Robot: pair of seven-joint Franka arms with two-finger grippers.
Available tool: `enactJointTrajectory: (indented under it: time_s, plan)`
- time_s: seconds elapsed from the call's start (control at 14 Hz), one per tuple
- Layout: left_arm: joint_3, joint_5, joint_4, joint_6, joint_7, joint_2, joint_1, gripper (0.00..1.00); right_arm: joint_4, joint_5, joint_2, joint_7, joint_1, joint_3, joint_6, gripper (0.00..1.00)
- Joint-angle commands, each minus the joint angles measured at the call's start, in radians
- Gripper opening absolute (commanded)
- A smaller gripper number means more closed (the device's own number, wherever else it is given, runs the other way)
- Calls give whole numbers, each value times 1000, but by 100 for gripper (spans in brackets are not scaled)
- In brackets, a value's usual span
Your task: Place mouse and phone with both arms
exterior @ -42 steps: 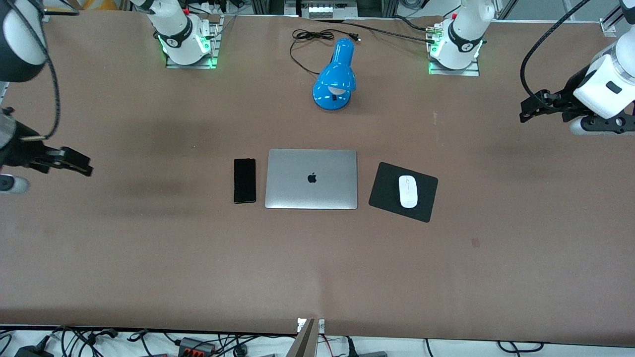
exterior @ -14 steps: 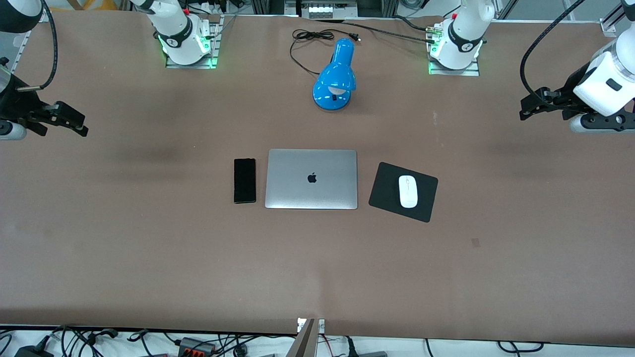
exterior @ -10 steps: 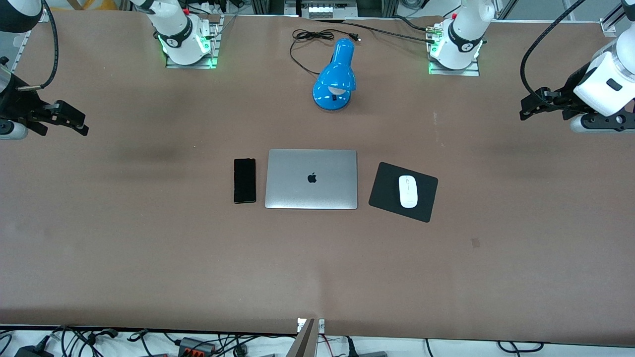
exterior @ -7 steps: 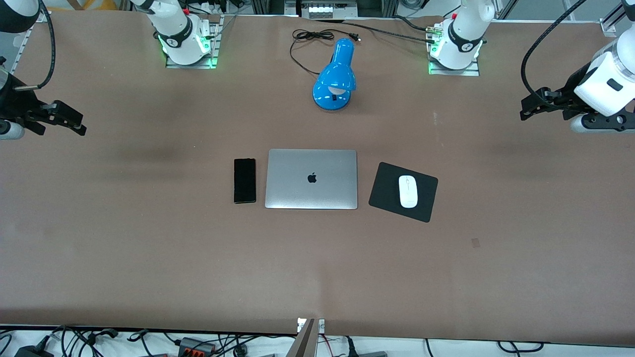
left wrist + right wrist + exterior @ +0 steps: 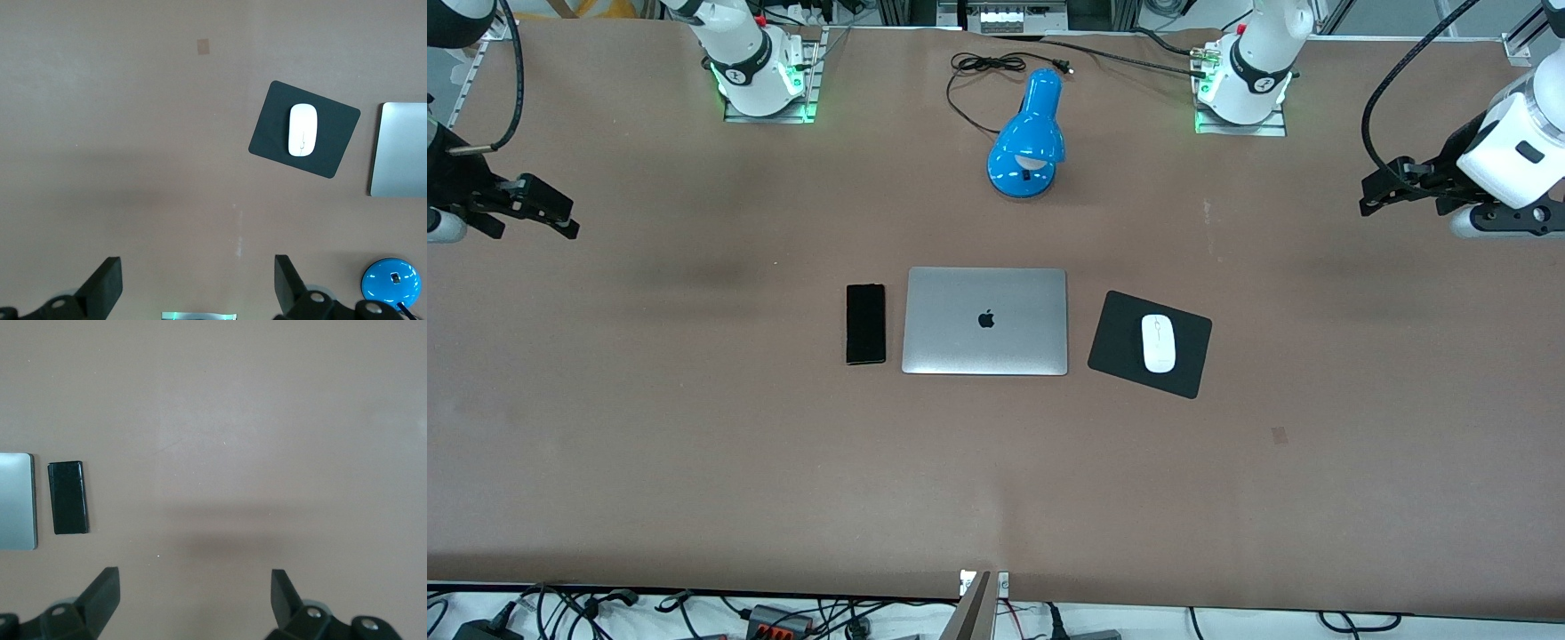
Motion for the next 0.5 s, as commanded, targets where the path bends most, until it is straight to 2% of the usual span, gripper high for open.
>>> enactJointTrajectory:
  time_s: [0.0,0.43]
  plan:
    - [2,-17,17,-9,-8,1,2,100,-9,0,-20,-22,-16,14,-18,100]
    - [2,-17,17,-10,-8,0,2,100,-9,0,-20,-20,-16,14,-29,100]
